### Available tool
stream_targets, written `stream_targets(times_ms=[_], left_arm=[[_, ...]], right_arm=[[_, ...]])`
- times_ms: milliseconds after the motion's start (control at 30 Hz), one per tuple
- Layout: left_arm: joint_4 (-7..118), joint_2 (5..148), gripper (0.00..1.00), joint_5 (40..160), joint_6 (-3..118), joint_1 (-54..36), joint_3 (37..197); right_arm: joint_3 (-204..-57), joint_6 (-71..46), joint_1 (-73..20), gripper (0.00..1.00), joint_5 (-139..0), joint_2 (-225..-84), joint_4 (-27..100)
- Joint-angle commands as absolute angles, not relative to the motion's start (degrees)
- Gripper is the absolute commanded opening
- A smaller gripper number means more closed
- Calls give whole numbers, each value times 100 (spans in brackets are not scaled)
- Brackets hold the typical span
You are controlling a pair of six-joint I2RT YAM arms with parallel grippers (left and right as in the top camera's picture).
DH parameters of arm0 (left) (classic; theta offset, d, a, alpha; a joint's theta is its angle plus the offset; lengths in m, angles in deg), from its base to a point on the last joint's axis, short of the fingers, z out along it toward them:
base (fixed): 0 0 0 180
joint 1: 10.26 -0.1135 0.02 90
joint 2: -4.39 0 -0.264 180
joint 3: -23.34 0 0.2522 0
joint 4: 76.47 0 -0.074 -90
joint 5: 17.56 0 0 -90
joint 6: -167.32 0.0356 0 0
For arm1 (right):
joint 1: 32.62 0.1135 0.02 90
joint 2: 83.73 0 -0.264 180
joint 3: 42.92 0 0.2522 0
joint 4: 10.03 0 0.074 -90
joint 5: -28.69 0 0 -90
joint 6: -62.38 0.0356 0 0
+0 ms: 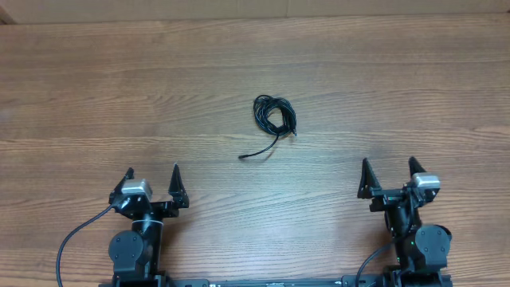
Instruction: Untangle cables
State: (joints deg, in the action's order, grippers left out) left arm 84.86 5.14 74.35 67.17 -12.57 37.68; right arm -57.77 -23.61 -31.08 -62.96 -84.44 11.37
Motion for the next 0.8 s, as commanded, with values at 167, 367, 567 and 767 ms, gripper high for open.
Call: stream_targets(times_ms=[167, 367, 567, 767], left_arm=[[7367, 1098, 100, 7497, 6708, -1288, 4635], [6838, 2582, 100, 7501, 6703, -1288, 5647], [5865, 4470, 100, 7529, 6701, -1288, 7024], [4449, 6337, 100, 7761, 6701, -1288, 8727]], right_arm=[[-6636, -2140, -3086, 100, -5988, -9065, 1799], [-7510, -2138, -3086, 100, -6012, -10555, 2094], [-8629, -2140, -3086, 100, -6147, -12265, 2804], [-10074, -2140, -3086, 100, -6703, -14044, 3790]])
